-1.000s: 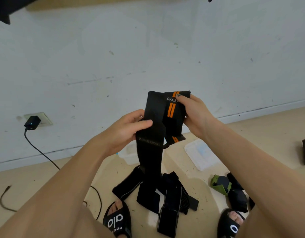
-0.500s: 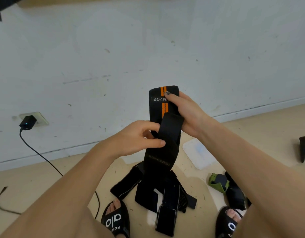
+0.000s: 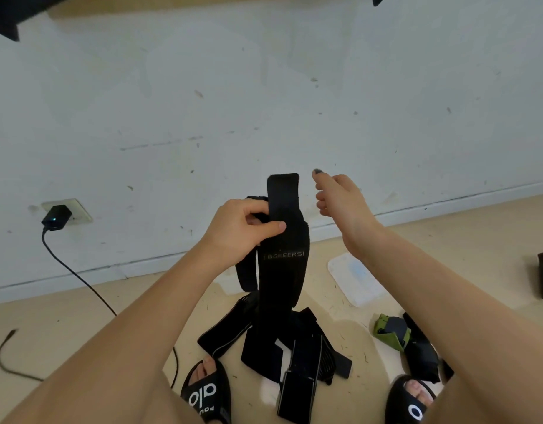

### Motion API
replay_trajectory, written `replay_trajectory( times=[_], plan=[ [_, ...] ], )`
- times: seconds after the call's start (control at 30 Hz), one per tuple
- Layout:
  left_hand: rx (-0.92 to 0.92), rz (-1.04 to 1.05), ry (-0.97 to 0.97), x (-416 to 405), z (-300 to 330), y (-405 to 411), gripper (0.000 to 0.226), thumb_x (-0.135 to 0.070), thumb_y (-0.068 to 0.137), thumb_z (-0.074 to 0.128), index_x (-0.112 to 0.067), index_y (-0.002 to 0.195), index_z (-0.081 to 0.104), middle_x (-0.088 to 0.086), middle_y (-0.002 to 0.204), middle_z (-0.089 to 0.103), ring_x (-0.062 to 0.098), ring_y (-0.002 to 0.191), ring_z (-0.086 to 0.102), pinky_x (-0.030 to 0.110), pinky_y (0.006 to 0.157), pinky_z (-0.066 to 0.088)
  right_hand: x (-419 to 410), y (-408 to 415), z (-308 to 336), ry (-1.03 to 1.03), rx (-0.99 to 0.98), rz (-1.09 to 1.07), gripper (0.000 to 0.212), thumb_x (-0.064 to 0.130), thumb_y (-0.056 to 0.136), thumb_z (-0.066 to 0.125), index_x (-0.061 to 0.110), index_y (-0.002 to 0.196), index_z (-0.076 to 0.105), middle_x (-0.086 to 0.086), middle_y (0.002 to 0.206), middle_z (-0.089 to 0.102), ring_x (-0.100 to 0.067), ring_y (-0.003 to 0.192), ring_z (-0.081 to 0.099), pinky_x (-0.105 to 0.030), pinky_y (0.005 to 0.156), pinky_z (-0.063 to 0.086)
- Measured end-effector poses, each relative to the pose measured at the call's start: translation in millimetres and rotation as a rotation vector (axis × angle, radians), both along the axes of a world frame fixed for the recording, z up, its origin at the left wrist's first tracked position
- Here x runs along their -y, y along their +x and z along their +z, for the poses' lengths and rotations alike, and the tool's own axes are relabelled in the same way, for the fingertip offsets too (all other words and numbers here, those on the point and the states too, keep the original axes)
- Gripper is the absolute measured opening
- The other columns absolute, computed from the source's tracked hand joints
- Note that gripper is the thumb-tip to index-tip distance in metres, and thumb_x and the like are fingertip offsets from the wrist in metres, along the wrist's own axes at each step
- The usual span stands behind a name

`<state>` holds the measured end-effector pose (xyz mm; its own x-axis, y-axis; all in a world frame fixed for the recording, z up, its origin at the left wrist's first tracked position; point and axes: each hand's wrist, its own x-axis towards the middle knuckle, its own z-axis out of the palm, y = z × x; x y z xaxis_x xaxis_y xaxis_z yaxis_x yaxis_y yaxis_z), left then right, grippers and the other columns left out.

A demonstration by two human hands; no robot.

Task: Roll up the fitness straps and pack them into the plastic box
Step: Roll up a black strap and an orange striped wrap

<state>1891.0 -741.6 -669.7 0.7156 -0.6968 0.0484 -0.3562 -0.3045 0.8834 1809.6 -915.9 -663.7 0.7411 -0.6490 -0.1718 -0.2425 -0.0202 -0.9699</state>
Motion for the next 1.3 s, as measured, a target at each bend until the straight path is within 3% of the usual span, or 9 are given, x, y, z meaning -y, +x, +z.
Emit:
replay_trajectory(
  times=[0.13, 0.23, 0.3, 0.37, 0.47, 0.53, 0.7, 0.8, 1.3],
  plan=[
    [0.027, 0.066, -0.015, 1.3, -2.0, 2.8, 0.017, -0.014, 0.088, 0.079, -0.029, 0.094, 0.078, -0.007, 0.084, 0.078, 0.020, 0.078, 0.075, 0.040, 0.081, 0.063, -11.4, -9.9, 0.3, -0.069, 0.014, 0.222, 0.033, 0.042, 0.102, 0.057, 0.012, 0.102, 0.070, -0.002, 0.093, 0.070, -0.015, 0.086, 0.064, -0.035, 0.091, 0.054],
    [0.028, 0.078, -0.033, 1.1, -1.5, 3.4, 0.017, -0.010, 0.088, 0.078, -0.025, 0.095, 0.079, 0.001, 0.087, 0.078, 0.024, 0.080, 0.075, 0.044, 0.082, 0.062, -14.8, -13.5, -1.5, -0.167, 0.043, 0.294, 0.020, 0.035, 0.101, 0.063, 0.017, 0.101, 0.072, -0.005, 0.095, 0.072, -0.002, 0.076, 0.062, -0.018, 0.076, 0.050],
    [0.037, 0.059, -0.040, 0.9, -1.2, 4.1, 0.017, -0.010, 0.089, 0.078, -0.024, 0.099, 0.079, 0.004, 0.090, 0.078, 0.026, 0.082, 0.074, 0.042, 0.085, 0.061, -14.3, -13.6, -3.4, -0.194, 0.071, 0.290, 0.019, 0.032, 0.102, 0.062, 0.015, 0.099, 0.071, -0.015, 0.102, 0.071, -0.006, 0.080, 0.061, -0.028, 0.081, 0.053],
    [0.076, 0.041, -0.031, 1.5, -0.4, 3.6, 0.018, -0.014, 0.089, 0.077, -0.028, 0.100, 0.079, 0.005, 0.090, 0.076, 0.024, 0.079, 0.069, 0.037, 0.082, 0.058, -14.6, -13.2, -5.6, -0.187, 0.079, 0.282, 0.023, 0.030, 0.102, 0.060, 0.010, 0.097, 0.068, -0.022, 0.107, 0.067, -0.015, 0.086, 0.060, -0.042, 0.093, 0.054],
    [0.085, 0.066, -0.045, 1.5, 5.4, 2.7, 0.012, -0.020, 0.095, 0.070, -0.025, 0.101, 0.079, -0.005, 0.088, 0.074, 0.001, 0.069, 0.063, 0.013, 0.066, 0.048, -16.1, -12.4, -7.7, -0.132, 0.107, 0.286, 0.023, 0.028, 0.104, 0.058, 0.008, 0.093, 0.064, -0.022, 0.095, 0.065, -0.017, 0.084, 0.058, -0.040, 0.089, 0.051],
    [0.009, 0.126, -0.077, -0.1, 8.5, 5.5, 0.018, -0.019, 0.101, 0.061, -0.022, 0.104, 0.079, -0.010, 0.096, 0.075, -0.002, 0.080, 0.067, 0.008, 0.067, 0.049, -14.7, -11.7, -6.8, -0.078, 0.144, 0.263, 0.024, 0.028, 0.105, 0.058, 0.010, 0.088, 0.062, -0.012, 0.084, 0.061, -0.018, 0.081, 0.055, -0.039, 0.085, 0.047],
    [0.028, 0.238, -0.066, -7.6, 0.6, 16.2, 0.029, -0.008, 0.102, 0.055, -0.027, 0.110, 0.075, -0.016, 0.109, 0.071, 0.004, 0.101, 0.067, 0.025, 0.089, 0.056, -8.1, -12.7, 0.3, 0.094, 0.218, 0.149, 0.021, 0.027, 0.106, 0.057, 0.015, 0.090, 0.062, -0.004, 0.083, 0.067, -0.018, 0.082, 0.064, -0.032, 0.077, 0.049],
    [-0.007, 0.199, -0.066, -9.2, -1.2, 16.6, 0.042, -0.004, 0.101, 0.057, -0.028, 0.133, 0.065, -0.015, 0.115, 0.068, 0.006, 0.105, 0.068, 0.029, 0.096, 0.057, -7.3, -12.9, -0.8, 0.154, 0.214, 0.132, 0.021, 0.024, 0.105, 0.058, 0.015, 0.087, 0.063, -0.005, 0.087, 0.066, -0.019, 0.085, 0.064, -0.033, 0.080, 0.050],
    [-0.100, 0.192, -0.200, 1.4, 7.0, 4.6, 0.059, 0.011, 0.087, 0.062, -0.026, 0.133, 0.062, -0.007, 0.121, 0.066, 0.020, 0.095, 0.075, 0.042, 0.084, 0.064, -24.7, -8.0, -11.7, 0.163, 0.137, 0.183, 0.018, 0.026, 0.103, 0.061, 0.017, 0.088, 0.066, -0.005, 0.086, 0.068, -0.020, 0.080, 0.065, -0.033, 0.075, 0.051]
  ],
)
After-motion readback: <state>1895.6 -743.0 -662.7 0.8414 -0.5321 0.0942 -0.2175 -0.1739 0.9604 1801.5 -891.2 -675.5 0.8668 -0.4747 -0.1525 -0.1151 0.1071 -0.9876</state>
